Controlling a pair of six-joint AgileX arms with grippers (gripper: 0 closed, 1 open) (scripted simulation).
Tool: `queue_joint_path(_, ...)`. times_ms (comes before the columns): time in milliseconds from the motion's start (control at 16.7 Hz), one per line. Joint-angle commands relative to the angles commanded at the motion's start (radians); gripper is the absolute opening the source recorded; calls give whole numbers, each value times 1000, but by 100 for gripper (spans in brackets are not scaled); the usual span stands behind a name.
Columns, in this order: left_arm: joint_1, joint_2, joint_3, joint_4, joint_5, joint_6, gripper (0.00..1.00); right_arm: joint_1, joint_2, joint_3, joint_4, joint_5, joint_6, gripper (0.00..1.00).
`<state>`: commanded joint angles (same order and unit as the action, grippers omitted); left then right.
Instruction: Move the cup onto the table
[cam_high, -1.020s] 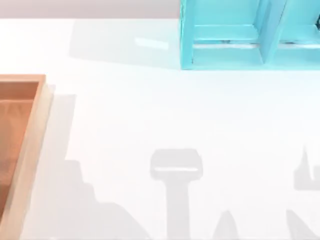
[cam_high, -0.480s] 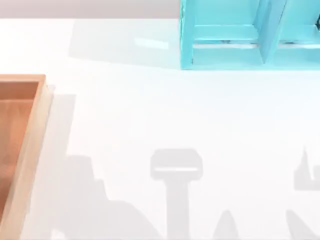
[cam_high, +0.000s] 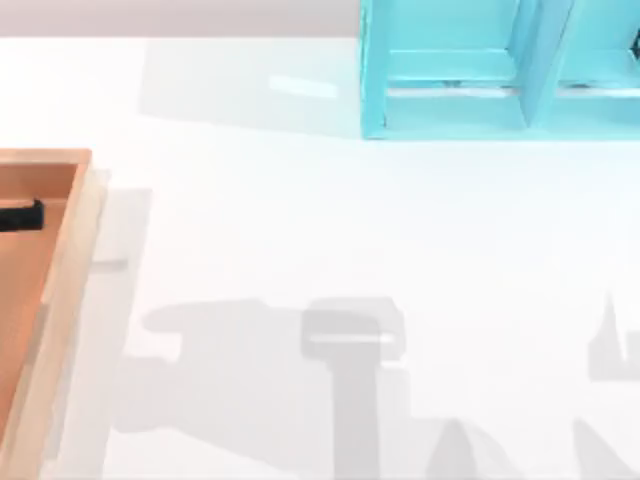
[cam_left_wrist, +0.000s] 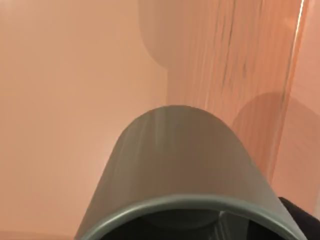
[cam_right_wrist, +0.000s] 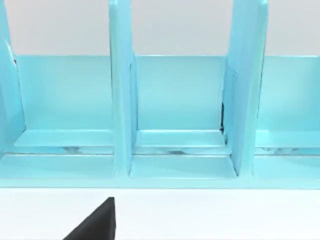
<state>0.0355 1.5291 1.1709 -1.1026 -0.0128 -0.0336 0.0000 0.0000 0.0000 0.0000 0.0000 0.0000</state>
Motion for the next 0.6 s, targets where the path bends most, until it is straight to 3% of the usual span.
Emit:
queue_joint_path(240,-147,-30,26,-153,7,-65,0,0,0,0,0,0,0,100)
queue_joint_path(600,-158,-28,23,-166,10,-71,0,0,0,0,0,0,0,100)
